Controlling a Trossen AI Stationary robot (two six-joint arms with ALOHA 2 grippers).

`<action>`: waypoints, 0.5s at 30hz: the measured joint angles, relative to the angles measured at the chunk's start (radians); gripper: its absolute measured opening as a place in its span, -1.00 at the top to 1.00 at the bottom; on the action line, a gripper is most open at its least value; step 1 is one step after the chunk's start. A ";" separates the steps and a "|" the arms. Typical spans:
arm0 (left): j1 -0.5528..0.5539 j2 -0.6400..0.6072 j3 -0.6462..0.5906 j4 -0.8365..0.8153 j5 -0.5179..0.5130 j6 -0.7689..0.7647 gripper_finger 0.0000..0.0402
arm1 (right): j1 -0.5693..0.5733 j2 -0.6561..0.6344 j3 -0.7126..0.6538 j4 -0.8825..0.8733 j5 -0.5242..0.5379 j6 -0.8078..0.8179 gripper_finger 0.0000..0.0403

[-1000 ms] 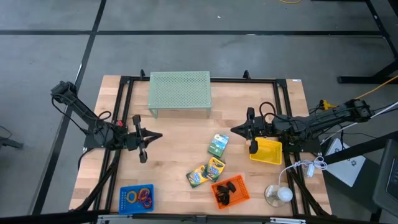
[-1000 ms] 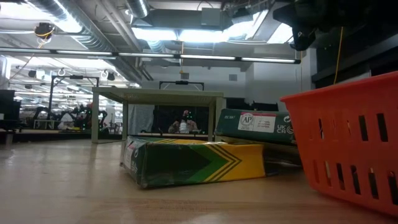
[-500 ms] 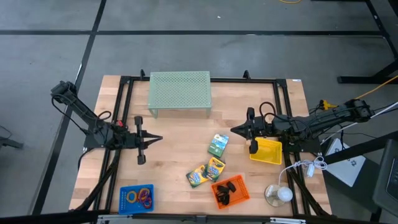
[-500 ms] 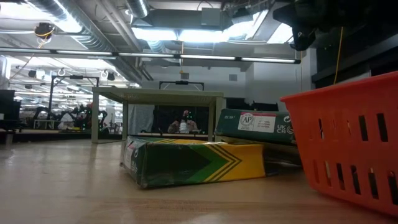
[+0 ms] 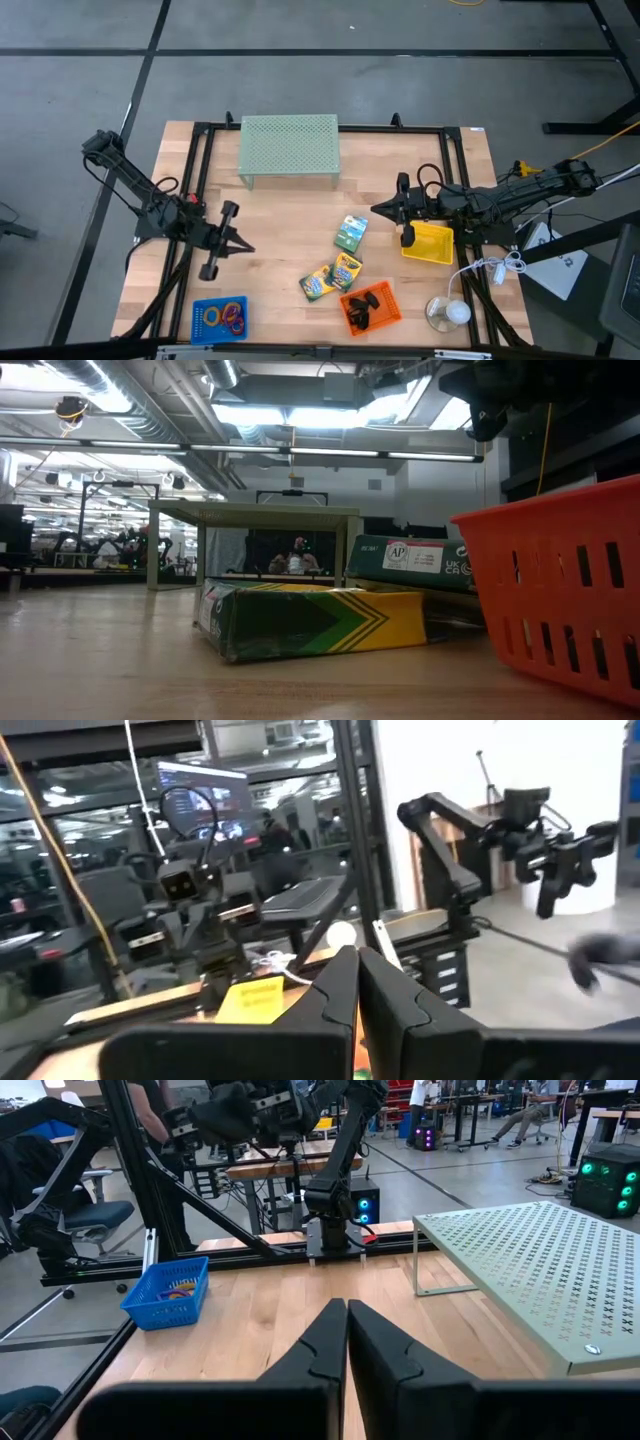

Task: Pick & Place Office Desk Supplies
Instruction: Put the box of crayons into the yellow bin

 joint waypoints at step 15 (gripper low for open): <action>0.000 0.001 0.000 -0.021 0.161 0.101 0.97 | 0.000 0.000 0.000 0.004 0.000 -0.235 0.92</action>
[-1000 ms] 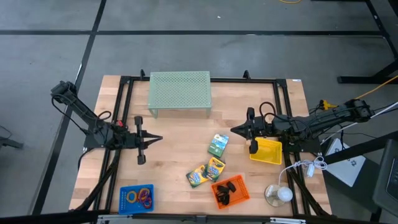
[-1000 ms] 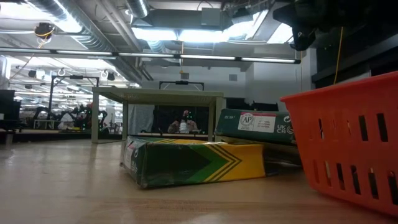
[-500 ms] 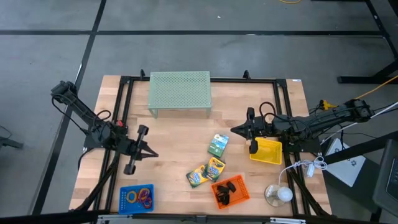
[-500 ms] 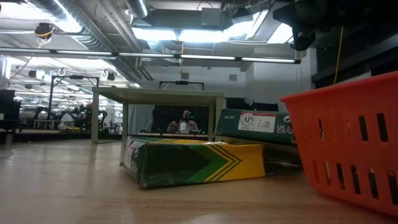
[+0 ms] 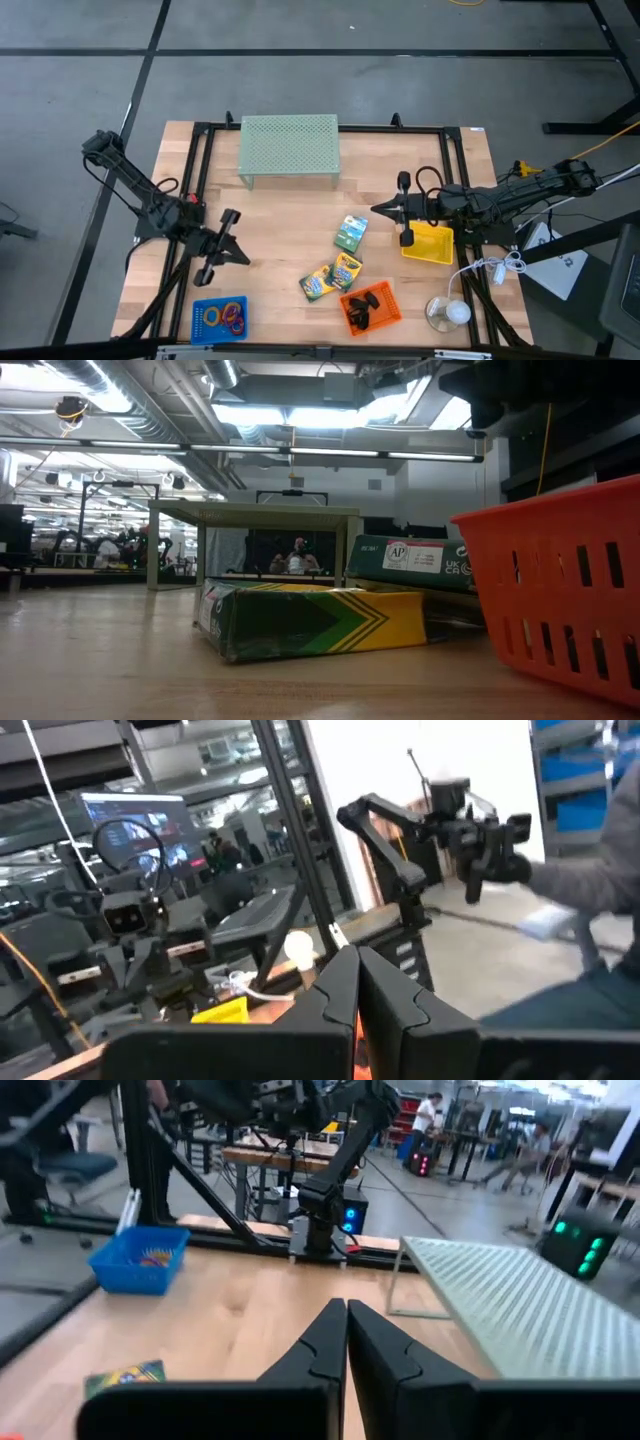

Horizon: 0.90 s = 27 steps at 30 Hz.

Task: Pick & Place Office Desk Supplies
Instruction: Put the box of crayons into the yellow bin

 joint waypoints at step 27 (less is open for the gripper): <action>0.001 0.016 0.000 -0.082 -0.054 -0.191 0.97 | -0.003 0.012 0.001 0.057 0.002 0.158 0.92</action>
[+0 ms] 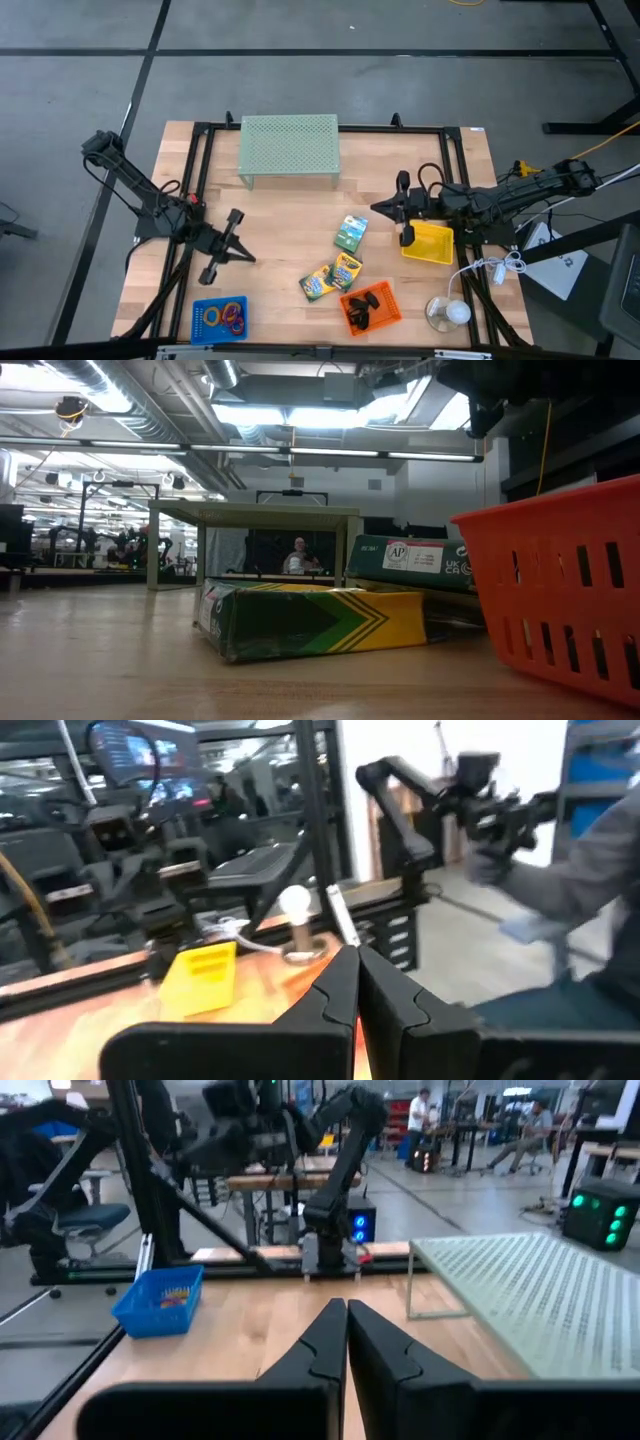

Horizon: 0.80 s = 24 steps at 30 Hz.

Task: Pick & Place Office Desk Supplies
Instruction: Put the box of crayons into the yellow bin

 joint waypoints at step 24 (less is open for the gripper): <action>0.089 0.187 0.000 -0.047 -0.275 -0.123 0.97 | -0.016 0.011 -0.001 0.093 0.059 -0.033 0.92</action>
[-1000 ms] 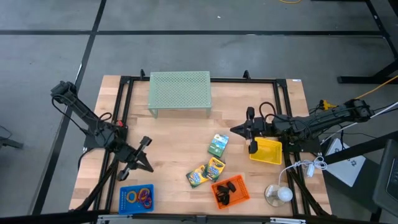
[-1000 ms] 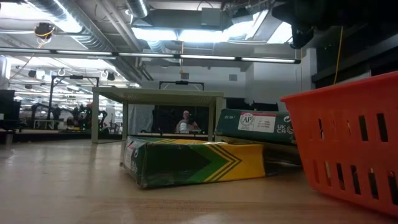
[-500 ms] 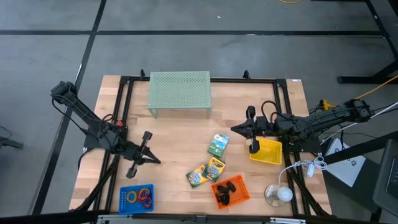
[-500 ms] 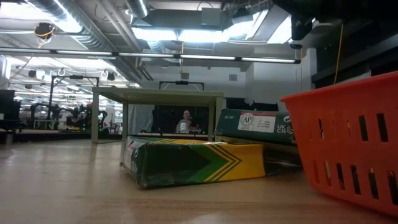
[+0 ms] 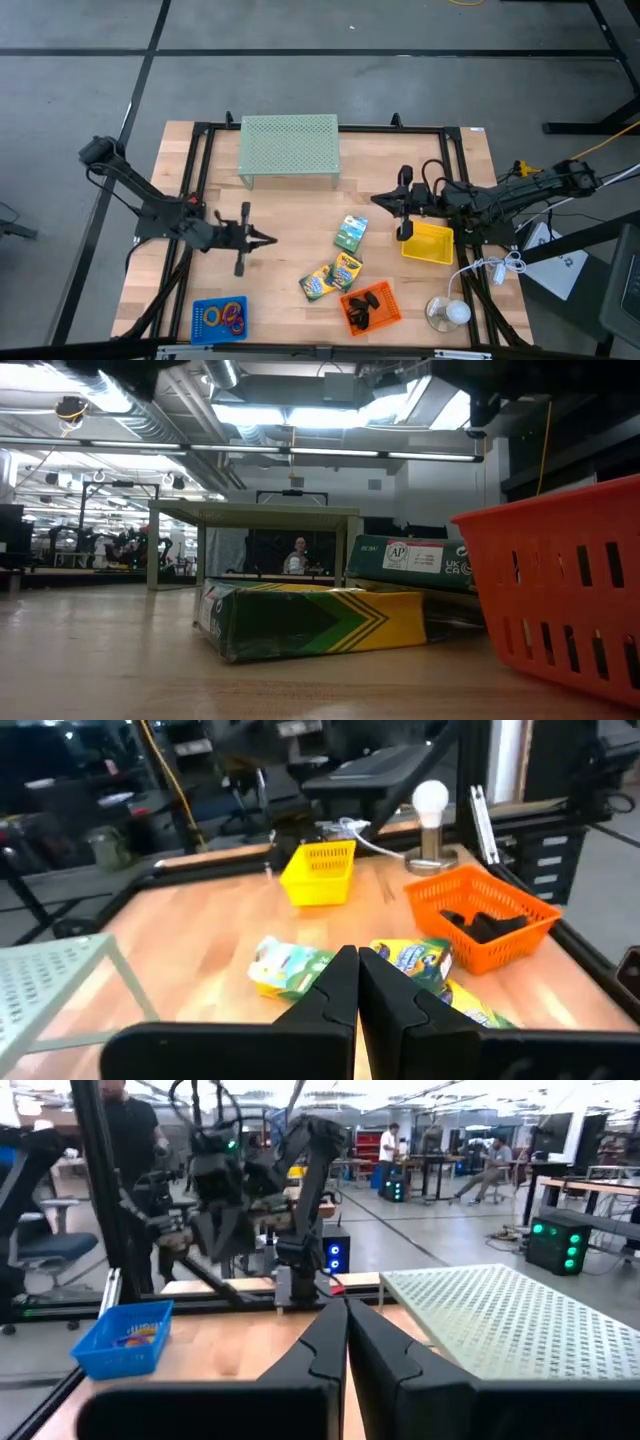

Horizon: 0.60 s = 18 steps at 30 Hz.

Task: Pick & Place Office Desk Supplies
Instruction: Put the box of crayons into the yellow bin

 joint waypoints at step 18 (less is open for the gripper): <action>0.038 -0.096 0.032 -0.125 0.053 0.062 0.57 | -0.033 0.082 0.000 -0.039 0.245 0.068 0.44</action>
